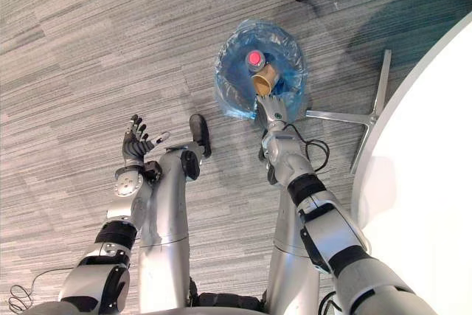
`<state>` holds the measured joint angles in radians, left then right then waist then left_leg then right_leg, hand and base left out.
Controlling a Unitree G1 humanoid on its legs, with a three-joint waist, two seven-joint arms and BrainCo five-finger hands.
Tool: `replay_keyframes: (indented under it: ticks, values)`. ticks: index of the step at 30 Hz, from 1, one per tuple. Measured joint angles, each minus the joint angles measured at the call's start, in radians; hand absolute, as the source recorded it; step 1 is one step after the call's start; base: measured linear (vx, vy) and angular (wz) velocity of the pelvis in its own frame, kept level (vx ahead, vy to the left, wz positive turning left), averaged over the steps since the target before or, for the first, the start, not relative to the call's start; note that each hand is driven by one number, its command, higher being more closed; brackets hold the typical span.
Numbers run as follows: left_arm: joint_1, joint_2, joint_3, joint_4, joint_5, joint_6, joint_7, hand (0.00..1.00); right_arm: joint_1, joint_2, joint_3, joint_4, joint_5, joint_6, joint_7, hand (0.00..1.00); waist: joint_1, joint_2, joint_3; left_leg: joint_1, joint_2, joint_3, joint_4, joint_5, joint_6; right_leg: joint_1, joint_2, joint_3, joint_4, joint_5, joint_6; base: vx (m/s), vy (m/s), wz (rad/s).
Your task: Gather rubbish on tea table into small bin, then transfer packed bag to large trash can.
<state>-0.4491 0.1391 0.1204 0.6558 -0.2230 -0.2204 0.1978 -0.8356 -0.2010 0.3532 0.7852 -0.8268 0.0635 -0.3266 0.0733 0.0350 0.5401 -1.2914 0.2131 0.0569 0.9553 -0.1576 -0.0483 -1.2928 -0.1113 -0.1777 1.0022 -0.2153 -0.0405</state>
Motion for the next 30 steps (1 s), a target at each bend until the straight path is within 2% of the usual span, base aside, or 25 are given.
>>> replay_keyframes:
  ticks: [7, 14, 17, 19, 24, 25, 30]
  values:
    - [0.015, -0.076, -0.019, 0.003, 0.024, 0.024, -0.003, 0.0, 0.151, 0.016, -0.002, -0.243, 0.052, -0.006, -0.002, 1.0, -0.005, -0.002, -0.001, 0.145, 0.014, 0.005, -0.026, -0.009, -0.003, 0.155, 0.015, -0.007, -0.047, 0.0, 0.0, -0.03, 0.007, -0.05]
    - [0.158, -0.07, -0.112, 0.0, 0.047, 0.049, -0.011, 0.0, 0.463, 0.077, -0.014, -0.497, 0.15, -0.021, -0.001, 1.0, -0.008, -0.027, -0.018, 0.438, 0.014, 0.035, -0.159, -0.014, -0.007, 0.446, 0.029, -0.014, -0.189, 0.006, 0.01, -0.01, -0.005, -0.02]
    - [0.271, -0.057, -0.159, -0.003, 0.073, 0.05, -0.024, 0.0, 0.61, 0.128, -0.023, -0.569, 0.192, -0.045, 0.002, 1.0, -0.008, -0.066, -0.085, 0.595, 0.011, 0.061, -0.265, -0.008, -0.016, 0.593, 0.04, -0.009, -0.3, 0.026, 0.025, 0.11, 0.031, -0.07]
    - [0.319, -0.051, -0.175, -0.004, 0.079, 0.05, -0.025, 0.0, 0.662, 0.146, -0.021, -0.606, 0.198, -0.06, 0.006, 1.0, -0.008, -0.081, -0.111, 0.689, 0.002, 0.078, -0.329, -0.002, -0.024, 0.681, 0.043, -0.002, -0.364, 0.041, 0.024, 0.15, 0.056, -0.07]
    - [0.391, -0.021, -0.222, 0.027, 0.089, 0.05, -0.046, 0.0, 0.725, 0.152, -0.021, -0.608, 0.21, -0.098, 0.054, 1.0, -0.029, -0.082, -0.191, 0.841, -0.023, 0.091, -0.476, 0.027, -0.024, 0.843, 0.057, 0.008, -0.54, 0.09, 0.043, 0.17, 0.074, -0.03]
    - [0.407, -0.007, -0.233, 0.038, 0.104, 0.05, -0.048, 0.0, 0.74, 0.152, -0.021, -0.608, 0.211, -0.107, 0.073, 1.0, -0.033, -0.082, -0.209, 0.875, -0.025, 0.099, -0.504, 0.033, -0.019, 0.877, 0.06, 0.011, -0.578, 0.106, 0.037, 0.22, 0.075, -0.05]
    - [0.451, 0.017, -0.248, 0.04, 0.158, 0.058, -0.066, 0.0, 0.807, 0.134, -0.021, -0.611, 0.229, -0.129, 0.123, 1.0, -0.036, -0.083, -0.281, 1.006, -0.055, 0.126, -0.626, 0.058, -0.014, 1.006, 0.06, 0.02, -0.714, 0.146, 0.048, 0.17, 0.05, -0.05]
